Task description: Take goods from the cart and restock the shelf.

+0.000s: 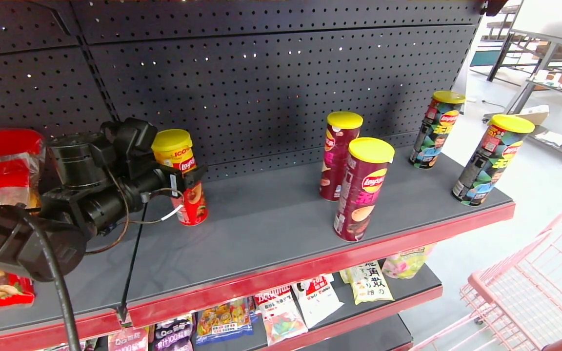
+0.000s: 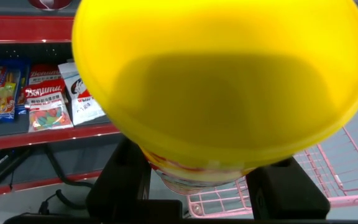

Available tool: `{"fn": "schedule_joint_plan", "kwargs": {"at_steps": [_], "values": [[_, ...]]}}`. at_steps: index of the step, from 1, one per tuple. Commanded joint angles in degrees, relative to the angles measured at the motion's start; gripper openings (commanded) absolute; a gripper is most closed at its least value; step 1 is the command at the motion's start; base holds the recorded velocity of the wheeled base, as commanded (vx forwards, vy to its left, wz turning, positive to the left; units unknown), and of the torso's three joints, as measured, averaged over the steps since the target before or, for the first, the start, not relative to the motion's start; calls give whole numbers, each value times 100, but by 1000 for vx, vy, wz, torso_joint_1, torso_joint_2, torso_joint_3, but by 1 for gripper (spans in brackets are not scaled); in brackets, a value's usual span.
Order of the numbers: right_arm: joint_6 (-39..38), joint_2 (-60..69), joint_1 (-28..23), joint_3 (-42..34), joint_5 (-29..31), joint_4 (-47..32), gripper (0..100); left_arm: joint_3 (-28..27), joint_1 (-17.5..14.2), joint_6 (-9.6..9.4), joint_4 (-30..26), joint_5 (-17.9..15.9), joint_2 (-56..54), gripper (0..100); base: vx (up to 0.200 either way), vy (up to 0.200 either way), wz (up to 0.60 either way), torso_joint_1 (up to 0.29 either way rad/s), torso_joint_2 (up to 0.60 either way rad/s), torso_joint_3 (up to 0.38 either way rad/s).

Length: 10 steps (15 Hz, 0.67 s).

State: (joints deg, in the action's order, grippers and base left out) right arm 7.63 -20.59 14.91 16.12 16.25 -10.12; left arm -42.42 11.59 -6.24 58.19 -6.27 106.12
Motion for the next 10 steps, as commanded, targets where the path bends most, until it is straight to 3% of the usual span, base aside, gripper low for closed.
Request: {"fn": "schedule_joint_plan", "kwargs": {"at_steps": [1,2,3,5,10], "values": [[2,-24,3,6,1,1,0,-29,1,0,0,11,84,100,0,0,0,0,0,0],[2,-33,3,6,1,1,0,-29,1,9,0,29,120,100,0,0,0,0,0,0],[2,-42,3,6,1,1,0,-20,1,18,26,29,163,0,0,0,0,0,0,0],[2,-68,3,6,1,10,0,-12,1,18,422,82,357,0,0,0,0,0,0,0],[2,-103,3,6,1,10,0,68,10,132,474,82,357,0,0,0,0,0,0,0]]}}
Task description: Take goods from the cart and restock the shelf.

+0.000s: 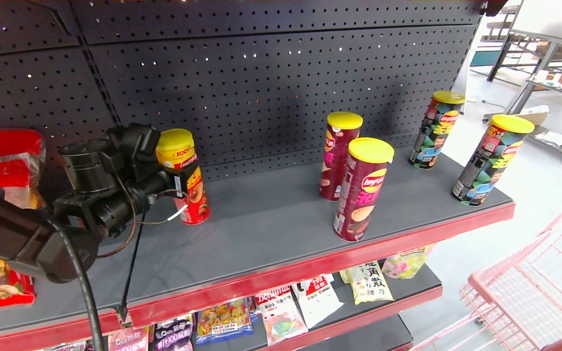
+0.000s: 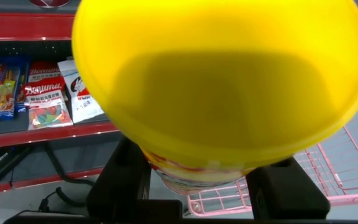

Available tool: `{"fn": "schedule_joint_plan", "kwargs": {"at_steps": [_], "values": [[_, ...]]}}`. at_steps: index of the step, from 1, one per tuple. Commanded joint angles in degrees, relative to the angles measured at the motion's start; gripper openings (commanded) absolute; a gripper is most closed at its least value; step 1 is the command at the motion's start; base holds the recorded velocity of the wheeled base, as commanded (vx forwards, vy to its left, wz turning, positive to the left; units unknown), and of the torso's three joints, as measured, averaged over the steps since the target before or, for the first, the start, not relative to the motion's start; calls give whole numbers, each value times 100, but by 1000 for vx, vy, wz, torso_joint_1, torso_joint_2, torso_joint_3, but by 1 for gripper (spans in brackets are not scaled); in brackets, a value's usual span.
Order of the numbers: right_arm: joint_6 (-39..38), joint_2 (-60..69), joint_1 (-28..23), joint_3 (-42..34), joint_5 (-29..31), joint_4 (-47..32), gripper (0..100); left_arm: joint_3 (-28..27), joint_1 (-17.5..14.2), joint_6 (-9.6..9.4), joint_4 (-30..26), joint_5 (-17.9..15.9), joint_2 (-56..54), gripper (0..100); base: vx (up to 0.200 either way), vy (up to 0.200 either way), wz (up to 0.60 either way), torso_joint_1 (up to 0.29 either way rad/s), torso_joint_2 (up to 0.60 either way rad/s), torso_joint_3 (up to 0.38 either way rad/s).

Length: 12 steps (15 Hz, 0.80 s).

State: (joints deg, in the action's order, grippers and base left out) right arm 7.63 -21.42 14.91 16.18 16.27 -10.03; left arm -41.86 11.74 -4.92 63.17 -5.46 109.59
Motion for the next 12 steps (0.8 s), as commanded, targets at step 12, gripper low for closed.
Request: {"fn": "schedule_joint_plan", "kwargs": {"at_steps": [12], "values": [[10,-231,-6,166,34,10,0,363,-313,-624,-2406,-2328,-2091,0,0,0,0,0,0,0]]}}
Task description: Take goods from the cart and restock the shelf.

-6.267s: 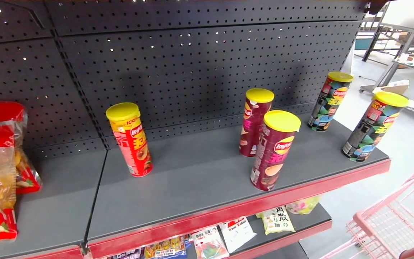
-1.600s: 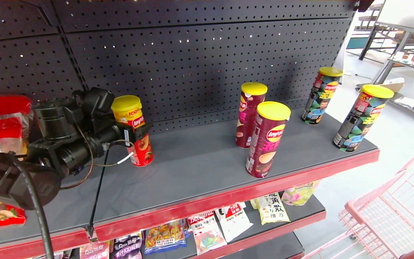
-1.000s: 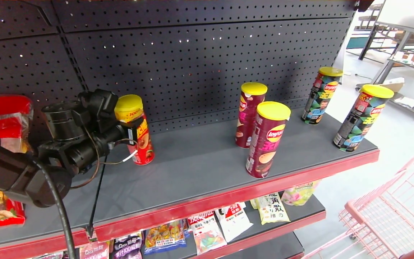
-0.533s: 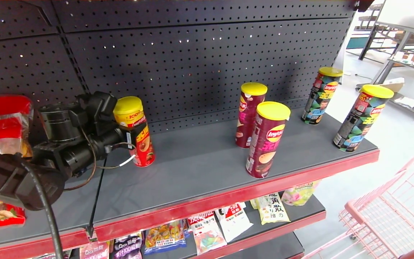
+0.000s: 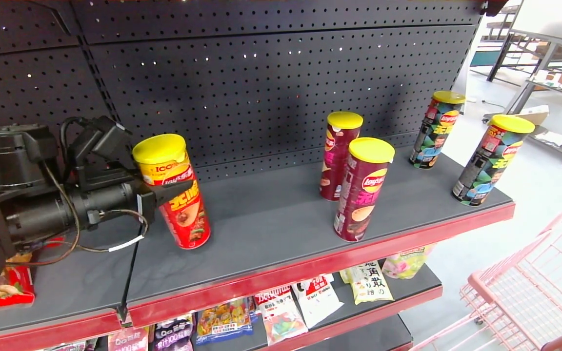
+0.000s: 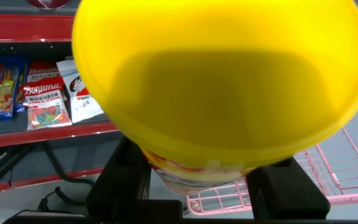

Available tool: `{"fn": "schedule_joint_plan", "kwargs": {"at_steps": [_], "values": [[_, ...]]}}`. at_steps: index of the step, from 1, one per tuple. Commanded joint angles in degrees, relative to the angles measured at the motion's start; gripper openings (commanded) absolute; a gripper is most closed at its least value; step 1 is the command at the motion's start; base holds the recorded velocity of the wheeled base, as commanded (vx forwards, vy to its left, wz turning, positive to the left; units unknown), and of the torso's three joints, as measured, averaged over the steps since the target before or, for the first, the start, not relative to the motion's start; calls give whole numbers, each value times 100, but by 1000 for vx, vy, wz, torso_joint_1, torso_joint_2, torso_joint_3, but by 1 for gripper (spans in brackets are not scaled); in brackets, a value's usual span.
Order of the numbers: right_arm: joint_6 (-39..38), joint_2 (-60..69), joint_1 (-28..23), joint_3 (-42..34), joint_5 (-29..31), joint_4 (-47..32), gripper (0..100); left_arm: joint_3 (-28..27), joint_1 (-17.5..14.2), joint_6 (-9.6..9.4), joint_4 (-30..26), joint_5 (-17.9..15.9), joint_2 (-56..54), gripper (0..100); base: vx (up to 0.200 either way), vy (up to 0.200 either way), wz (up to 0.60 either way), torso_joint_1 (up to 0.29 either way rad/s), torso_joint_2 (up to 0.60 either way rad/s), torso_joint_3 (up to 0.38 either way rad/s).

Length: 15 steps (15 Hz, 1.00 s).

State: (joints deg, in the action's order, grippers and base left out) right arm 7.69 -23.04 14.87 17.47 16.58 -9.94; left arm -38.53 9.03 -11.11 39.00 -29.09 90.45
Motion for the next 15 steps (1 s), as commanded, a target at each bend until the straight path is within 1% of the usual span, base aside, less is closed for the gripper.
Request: {"fn": "schedule_joint_plan", "kwargs": {"at_steps": [1,2,3,5,6,8,9,11,13,15], "values": [[4,-183,-11,160,21,0,0,171,-68,-14,20,-334,-186,0,0,0,0,0,0,0],[4,-245,-46,239,21,0,0,294,-139,-50,47,-581,-212,0,0,0,0,0,0,0],[4,-289,-107,266,12,0,0,408,-191,-155,38,-818,-221,0,0,0,0,0,0,0],[-5,-306,-151,275,3,0,0,681,-464,-507,38,-1380,-204,0,0,0,0,0,0,0],[-5,-324,-151,275,3,-8,0,768,-631,-709,55,-1574,-151,0,0,0,0,0,0,0],[-5,-359,-151,266,-6,-8,0,733,-859,-885,64,-1758,-63,0,0,0,0,0,0,0],[-5,-377,-151,266,-6,-8,0,672,-886,-902,99,-1758,7,0,0,0,0,0,0,0],[-5,-438,-151,266,-6,0,0,777,-903,-920,196,-1706,25,0,0,0,0,0,0,0],[-5,-429,-151,275,-6,0,0,742,-903,-955,266,-1706,51,0,0,0,0,0,0,0],[-5,-429,-151,266,-6,0,0,751,-921,-832,284,-1758,69,0,0,0,0,0,0,0]]}}
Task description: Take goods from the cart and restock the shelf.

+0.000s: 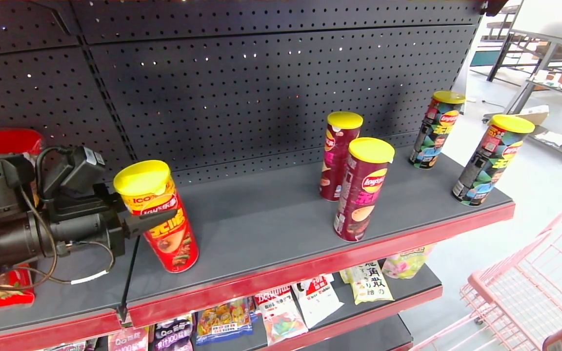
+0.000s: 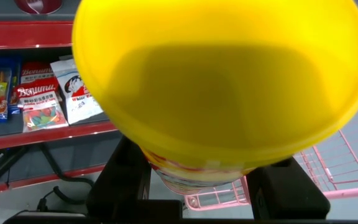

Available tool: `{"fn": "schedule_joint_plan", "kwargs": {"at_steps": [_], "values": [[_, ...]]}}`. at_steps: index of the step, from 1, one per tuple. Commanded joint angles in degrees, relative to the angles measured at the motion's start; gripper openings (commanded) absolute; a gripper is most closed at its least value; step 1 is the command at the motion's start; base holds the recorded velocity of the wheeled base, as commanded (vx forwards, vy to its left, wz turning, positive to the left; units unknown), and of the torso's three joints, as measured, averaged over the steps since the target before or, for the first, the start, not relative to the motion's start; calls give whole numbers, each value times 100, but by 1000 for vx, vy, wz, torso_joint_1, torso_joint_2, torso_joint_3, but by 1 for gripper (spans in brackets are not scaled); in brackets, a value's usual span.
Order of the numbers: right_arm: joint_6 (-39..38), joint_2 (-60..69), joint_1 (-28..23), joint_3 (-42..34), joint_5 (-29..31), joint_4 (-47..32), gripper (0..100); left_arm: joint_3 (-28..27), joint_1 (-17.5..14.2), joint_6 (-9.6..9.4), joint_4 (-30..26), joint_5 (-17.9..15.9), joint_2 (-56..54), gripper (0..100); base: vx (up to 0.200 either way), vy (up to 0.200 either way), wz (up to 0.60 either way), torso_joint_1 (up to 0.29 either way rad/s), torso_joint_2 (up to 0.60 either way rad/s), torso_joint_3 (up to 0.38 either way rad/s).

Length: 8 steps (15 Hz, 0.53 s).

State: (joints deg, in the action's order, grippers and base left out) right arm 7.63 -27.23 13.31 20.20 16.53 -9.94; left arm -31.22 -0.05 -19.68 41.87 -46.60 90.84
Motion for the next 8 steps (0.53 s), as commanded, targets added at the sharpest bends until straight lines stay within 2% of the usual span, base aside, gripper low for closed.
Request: {"fn": "schedule_joint_plan", "kwargs": {"at_steps": [1,4,8], "values": [[2,-10,5,-7,-1,0,0,90,-13,-10,5,-50,12,0,0,0,0,0,0,0],[2,8,-4,-7,8,0,0,143,-13,-19,5,-490,39,0,0,0,0,0,0,0],[2,8,-4,-7,8,0,0,107,-13,-19,5,-499,135,0,0,0,0,0,0,0]]}}
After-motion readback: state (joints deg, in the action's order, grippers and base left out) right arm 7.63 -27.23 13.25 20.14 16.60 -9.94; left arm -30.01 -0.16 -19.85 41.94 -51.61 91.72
